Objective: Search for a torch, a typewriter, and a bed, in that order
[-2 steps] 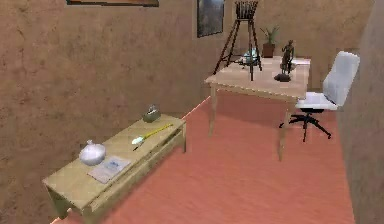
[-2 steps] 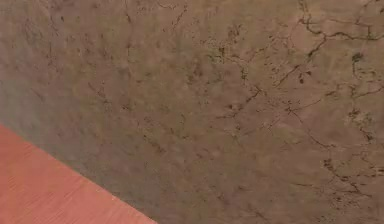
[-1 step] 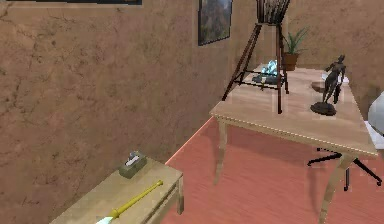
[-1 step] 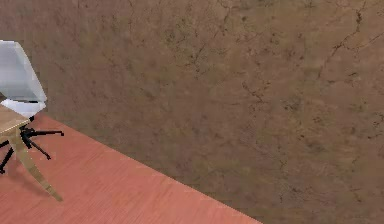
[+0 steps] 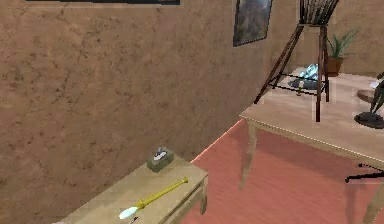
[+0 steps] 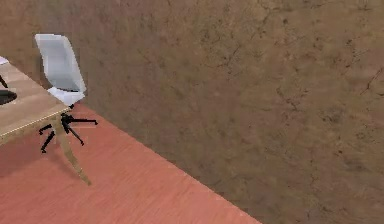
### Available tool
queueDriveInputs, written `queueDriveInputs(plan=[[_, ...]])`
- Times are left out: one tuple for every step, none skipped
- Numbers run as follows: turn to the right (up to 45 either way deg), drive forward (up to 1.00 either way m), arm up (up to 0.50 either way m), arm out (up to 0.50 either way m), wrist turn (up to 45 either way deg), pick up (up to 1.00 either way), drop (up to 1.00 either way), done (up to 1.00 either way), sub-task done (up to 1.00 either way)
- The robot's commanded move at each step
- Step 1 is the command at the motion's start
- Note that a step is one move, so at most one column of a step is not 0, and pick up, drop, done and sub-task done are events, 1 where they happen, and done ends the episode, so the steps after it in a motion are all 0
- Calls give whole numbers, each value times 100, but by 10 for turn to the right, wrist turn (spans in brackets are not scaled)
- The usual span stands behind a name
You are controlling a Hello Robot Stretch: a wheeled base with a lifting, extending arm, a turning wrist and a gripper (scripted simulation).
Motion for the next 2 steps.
queueDriveInputs(plan=[[0, 0, 0, 0, 0, 0, 0, 0, 100], [-450, 0, 0, 0, 0, 0, 0, 0, 0]])
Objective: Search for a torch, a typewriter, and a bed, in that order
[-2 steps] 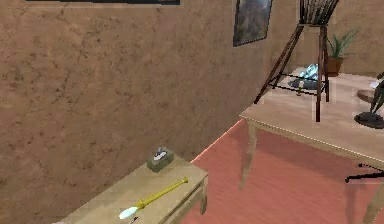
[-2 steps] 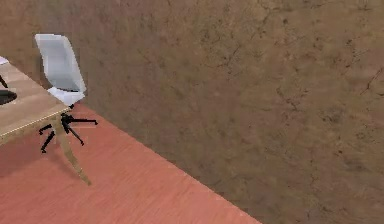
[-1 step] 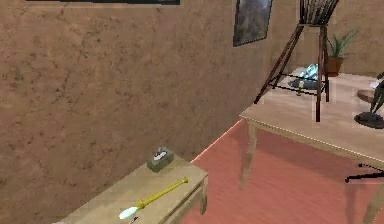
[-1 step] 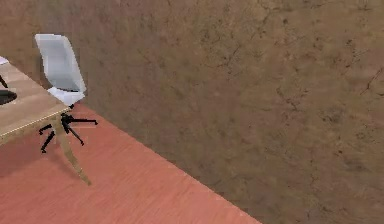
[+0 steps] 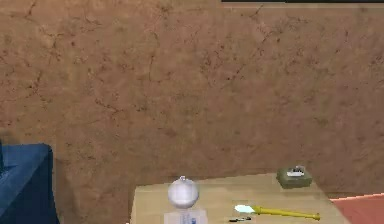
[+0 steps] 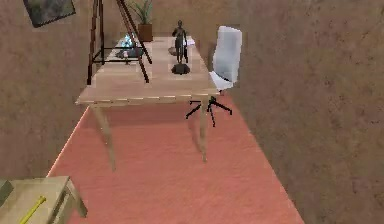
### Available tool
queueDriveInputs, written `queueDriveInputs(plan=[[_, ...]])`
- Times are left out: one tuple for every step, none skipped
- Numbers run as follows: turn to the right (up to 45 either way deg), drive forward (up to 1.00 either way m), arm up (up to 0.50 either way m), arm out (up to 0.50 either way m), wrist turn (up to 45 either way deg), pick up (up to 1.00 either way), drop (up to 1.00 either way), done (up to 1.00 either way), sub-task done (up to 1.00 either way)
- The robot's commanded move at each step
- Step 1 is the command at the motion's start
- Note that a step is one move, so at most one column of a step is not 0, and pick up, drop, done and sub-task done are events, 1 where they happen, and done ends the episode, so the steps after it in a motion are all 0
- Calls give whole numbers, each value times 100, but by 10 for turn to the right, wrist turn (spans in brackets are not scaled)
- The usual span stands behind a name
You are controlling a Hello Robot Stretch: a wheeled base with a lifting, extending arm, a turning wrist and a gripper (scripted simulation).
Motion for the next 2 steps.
queueDriveInputs(plan=[[-450, 0, 0, 0, 0, 0, 0, 0, 0], [-450, 0, 0, 0, 0, 0, 0, 0, 0]])
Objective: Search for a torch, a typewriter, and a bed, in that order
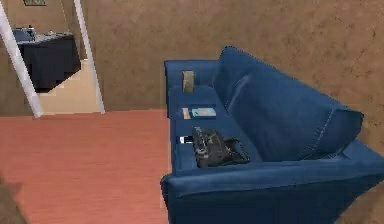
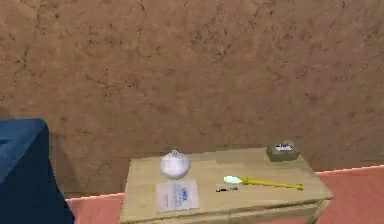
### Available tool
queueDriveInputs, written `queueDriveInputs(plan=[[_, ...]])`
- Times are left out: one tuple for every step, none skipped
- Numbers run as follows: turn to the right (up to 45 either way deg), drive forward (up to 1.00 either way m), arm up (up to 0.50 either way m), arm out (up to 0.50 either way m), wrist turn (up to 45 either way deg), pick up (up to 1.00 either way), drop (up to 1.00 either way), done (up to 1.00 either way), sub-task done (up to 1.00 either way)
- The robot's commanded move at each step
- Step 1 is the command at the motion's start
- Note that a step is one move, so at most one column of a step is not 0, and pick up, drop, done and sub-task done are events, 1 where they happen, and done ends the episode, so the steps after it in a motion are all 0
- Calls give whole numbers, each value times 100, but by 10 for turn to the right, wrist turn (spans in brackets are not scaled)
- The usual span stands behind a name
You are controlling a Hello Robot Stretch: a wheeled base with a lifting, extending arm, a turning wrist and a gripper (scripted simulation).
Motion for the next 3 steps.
queueDriveInputs(plan=[[-330, 0, 0, 0, 0, 0, 0, 0, 0], [0, 30, 0, 0, 0, 0, 0, 0, 0], [450, 0, 0, 0, 0, 0, 0, 0, 0]])
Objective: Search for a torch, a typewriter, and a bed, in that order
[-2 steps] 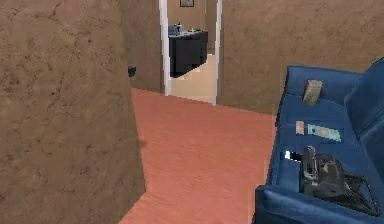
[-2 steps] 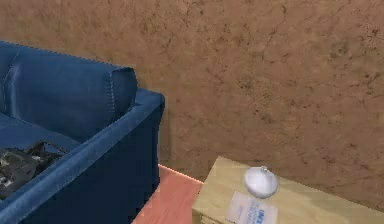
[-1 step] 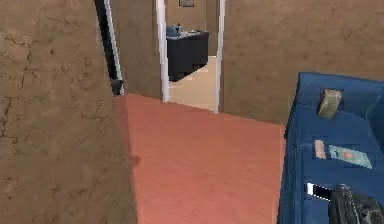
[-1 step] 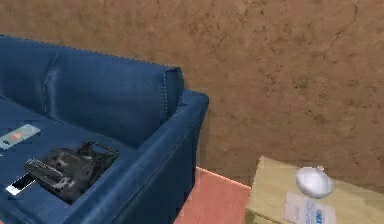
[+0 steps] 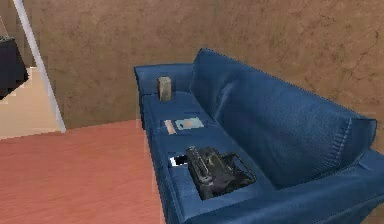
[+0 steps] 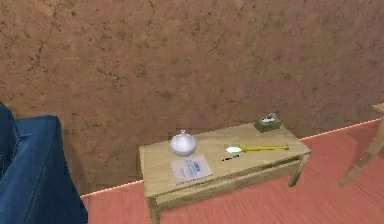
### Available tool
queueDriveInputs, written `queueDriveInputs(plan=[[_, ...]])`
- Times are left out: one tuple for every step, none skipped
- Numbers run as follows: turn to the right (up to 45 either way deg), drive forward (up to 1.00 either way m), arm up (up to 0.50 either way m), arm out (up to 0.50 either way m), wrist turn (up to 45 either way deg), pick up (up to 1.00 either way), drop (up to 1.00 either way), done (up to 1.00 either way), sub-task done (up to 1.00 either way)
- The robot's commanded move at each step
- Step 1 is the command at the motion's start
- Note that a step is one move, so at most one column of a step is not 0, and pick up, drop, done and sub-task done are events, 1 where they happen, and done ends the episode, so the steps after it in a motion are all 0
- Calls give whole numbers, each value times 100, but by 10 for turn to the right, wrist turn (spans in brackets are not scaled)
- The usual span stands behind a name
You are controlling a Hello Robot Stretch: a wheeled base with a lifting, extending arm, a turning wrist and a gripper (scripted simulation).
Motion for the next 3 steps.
queueDriveInputs(plan=[[90, 0, 0, 0, 0, 0, 0, 0, 0], [0, 0, 0, 0, 0, 0, 0, 0, 100], [-450, 0, 0, 0, 0, 0, 0, 0, 0]])
